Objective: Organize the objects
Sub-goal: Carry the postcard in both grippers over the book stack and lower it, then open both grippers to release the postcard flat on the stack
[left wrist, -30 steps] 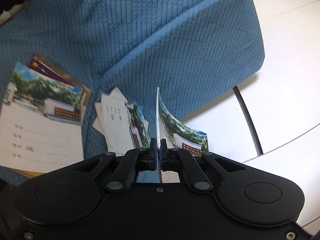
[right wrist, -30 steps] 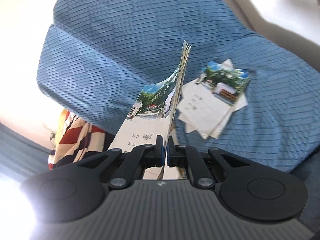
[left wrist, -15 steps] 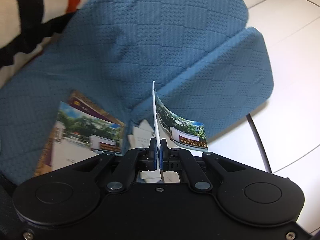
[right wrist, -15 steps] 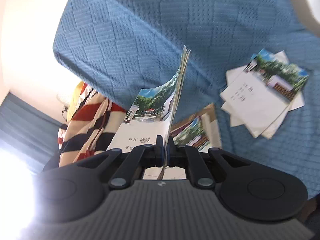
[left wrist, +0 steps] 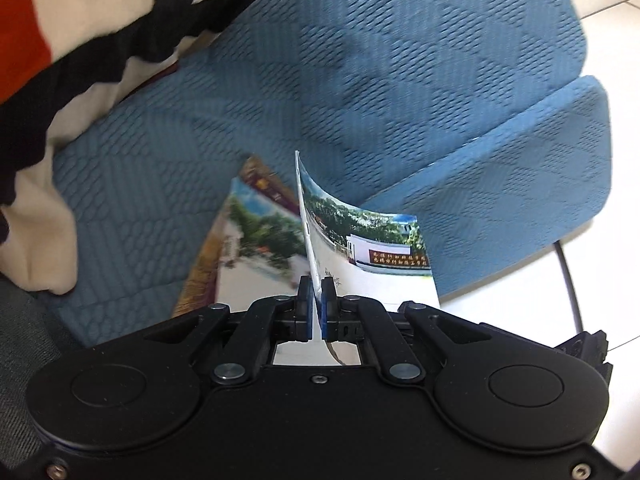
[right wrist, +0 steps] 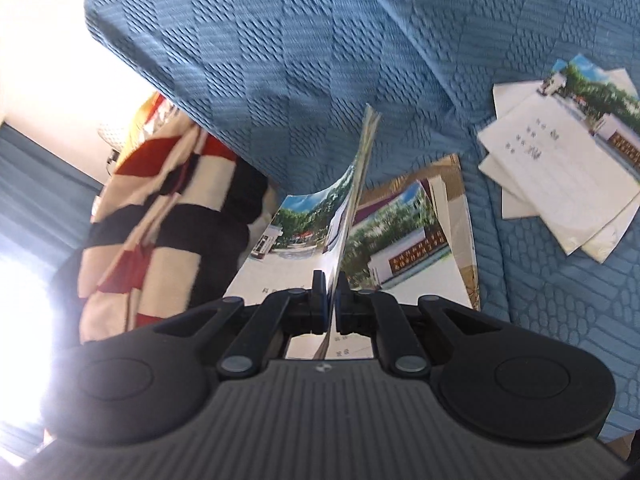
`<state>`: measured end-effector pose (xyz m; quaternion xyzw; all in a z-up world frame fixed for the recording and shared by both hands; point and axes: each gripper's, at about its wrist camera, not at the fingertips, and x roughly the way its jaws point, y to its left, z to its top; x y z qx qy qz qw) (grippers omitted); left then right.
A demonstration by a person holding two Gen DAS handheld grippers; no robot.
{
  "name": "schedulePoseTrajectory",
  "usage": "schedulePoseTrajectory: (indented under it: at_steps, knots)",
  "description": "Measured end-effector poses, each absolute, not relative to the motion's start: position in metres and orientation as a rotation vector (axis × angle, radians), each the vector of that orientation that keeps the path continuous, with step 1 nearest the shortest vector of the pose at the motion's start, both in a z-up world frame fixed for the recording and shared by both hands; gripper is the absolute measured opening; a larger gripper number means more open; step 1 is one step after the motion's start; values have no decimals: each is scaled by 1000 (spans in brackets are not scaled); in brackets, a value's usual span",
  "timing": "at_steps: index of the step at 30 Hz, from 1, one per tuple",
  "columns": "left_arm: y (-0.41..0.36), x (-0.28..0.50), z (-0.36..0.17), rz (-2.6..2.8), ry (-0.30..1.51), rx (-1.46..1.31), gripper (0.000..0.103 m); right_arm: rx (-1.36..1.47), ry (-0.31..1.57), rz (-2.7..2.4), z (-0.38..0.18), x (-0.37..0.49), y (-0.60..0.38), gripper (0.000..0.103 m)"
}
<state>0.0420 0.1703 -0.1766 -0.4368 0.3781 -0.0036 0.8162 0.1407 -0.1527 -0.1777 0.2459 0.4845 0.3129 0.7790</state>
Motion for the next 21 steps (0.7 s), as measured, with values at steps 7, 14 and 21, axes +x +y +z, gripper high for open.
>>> schedulePoseTrajectory:
  at_steps: [7, 14, 21]
  knots:
    - [169, 47, -209, 4, 895, -936, 3, 479, 1079, 639, -209, 140, -139, 8]
    - [159, 52, -213, -6, 961, -876, 4, 406, 1124, 584, -228, 139, -136, 9]
    - [152, 49, -205, 1, 994, -813, 49, 331, 1156, 562, -225, 135, -134, 80]
